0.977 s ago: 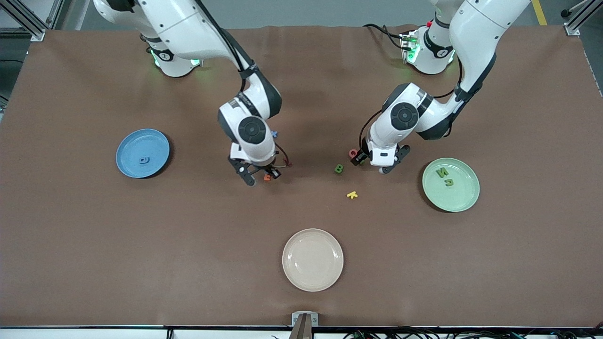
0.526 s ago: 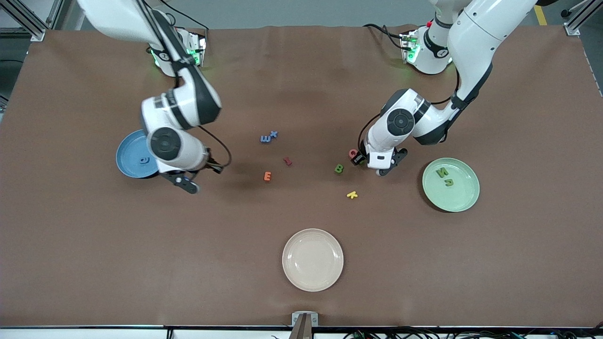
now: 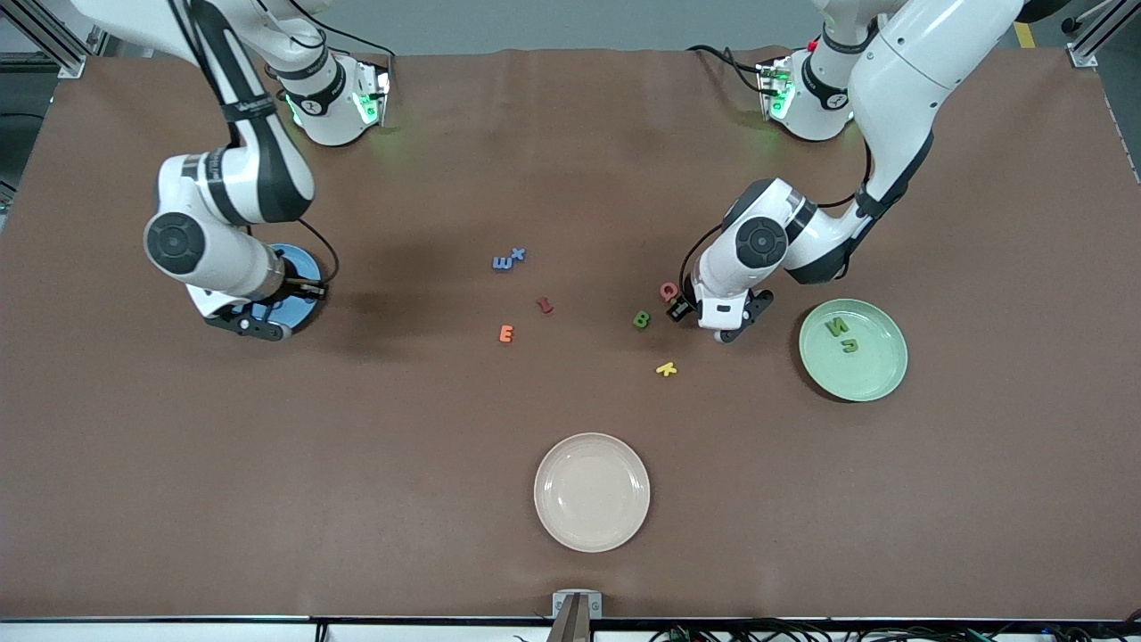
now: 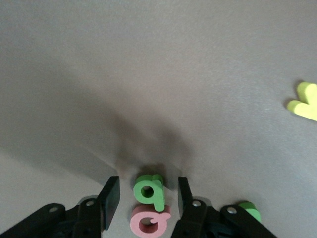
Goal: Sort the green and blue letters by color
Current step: 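Carry the G to the blue plate while the left gripper grasps the green q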
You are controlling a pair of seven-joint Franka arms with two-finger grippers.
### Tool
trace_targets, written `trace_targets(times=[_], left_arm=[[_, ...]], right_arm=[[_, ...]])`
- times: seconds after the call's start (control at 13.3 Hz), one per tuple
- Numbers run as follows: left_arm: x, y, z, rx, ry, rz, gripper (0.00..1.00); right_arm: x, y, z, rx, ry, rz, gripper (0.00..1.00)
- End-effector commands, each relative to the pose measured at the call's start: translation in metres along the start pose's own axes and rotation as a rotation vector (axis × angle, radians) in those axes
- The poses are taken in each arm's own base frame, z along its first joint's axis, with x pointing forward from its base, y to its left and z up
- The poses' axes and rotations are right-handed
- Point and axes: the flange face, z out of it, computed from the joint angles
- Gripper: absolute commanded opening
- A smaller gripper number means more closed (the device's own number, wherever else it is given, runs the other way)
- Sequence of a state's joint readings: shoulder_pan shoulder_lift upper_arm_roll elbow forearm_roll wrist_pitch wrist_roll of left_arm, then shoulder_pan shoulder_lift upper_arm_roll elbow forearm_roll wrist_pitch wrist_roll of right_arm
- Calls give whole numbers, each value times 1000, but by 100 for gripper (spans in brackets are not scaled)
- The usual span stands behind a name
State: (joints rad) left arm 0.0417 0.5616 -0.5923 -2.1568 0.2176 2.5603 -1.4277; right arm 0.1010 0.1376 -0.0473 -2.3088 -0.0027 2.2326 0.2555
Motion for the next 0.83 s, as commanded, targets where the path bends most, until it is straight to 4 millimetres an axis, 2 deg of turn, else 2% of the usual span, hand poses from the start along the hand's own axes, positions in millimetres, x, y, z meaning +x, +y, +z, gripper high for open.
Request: trace_targets(times=[0.0, 0.08, 0.15, 0.3, 0.38, 0.45, 0.6, 0.68, 0.75], left_arm=[[-5, 5, 5, -1, 9, -13, 55], [-6, 5, 6, 1, 9, -12, 51], [-8, 5, 7, 2, 7, -10, 44], [-9, 6, 7, 2, 8, -11, 28], [-10, 6, 6, 1, 9, -10, 13], [-11, 7, 4, -3, 14, -7, 2], [-2, 10, -19, -29, 45, -15, 0], [5, 14, -35, -48, 65, -20, 0], [22, 15, -53, -50, 85, -38, 0]], right_arm=[[-12, 68, 26, 30, 46, -79, 0], [-12, 88, 33, 37, 67, -98, 0], [-12, 106, 39, 44, 69, -92, 12], [-13, 117, 43, 48, 53, -71, 83], [-14, 117, 43, 49, 52, -70, 100], [-14, 117, 42, 49, 52, -70, 100], [-17, 110, 42, 46, 18, -76, 100], [-20, 92, 31, 39, 15, -115, 100], [-24, 75, 20, 35, 17, -145, 100]])
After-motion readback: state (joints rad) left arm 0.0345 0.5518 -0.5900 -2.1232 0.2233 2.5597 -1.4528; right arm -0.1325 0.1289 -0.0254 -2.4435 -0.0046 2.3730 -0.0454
